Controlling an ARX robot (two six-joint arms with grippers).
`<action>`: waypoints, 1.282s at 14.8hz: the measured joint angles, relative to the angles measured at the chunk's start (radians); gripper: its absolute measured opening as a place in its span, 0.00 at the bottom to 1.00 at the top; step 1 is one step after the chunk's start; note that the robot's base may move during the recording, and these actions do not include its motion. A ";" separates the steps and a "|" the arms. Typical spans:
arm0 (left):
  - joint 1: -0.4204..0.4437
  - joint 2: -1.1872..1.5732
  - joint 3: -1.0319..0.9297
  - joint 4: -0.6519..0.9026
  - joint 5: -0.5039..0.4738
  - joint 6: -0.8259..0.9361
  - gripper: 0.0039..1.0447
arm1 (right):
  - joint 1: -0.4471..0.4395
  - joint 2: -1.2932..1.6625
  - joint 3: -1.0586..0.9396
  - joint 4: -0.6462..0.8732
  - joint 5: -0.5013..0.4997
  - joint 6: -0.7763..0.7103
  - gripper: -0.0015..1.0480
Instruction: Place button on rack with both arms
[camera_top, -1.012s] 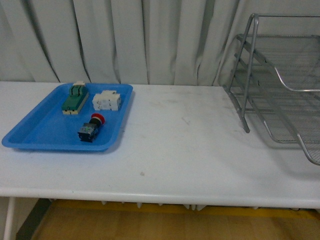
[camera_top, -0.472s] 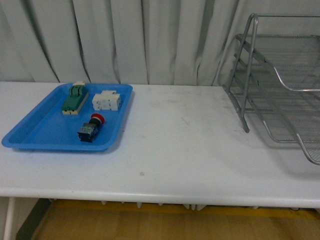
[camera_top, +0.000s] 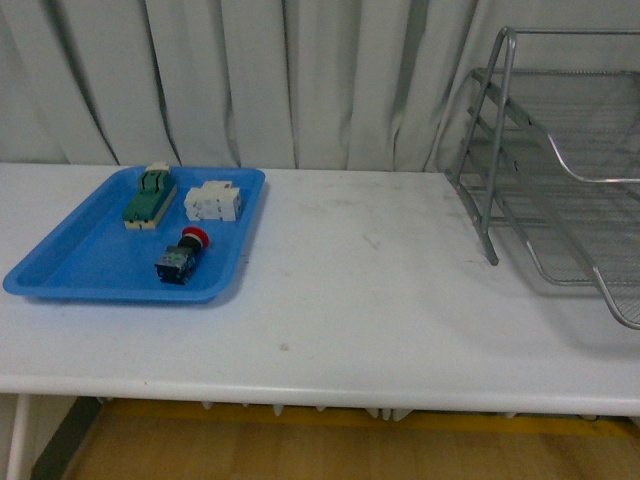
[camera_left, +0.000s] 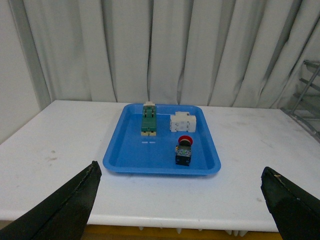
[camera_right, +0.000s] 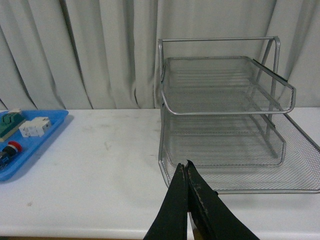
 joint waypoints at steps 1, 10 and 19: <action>0.000 0.000 0.000 0.001 0.000 0.000 0.94 | 0.004 -0.022 0.000 -0.028 0.011 0.000 0.02; 0.000 0.000 0.000 0.000 -0.001 0.000 0.94 | -0.002 -0.322 0.000 -0.345 0.019 0.000 0.02; 0.000 0.000 0.000 0.000 0.000 0.000 0.94 | -0.002 -0.333 0.000 -0.343 0.020 -0.003 0.45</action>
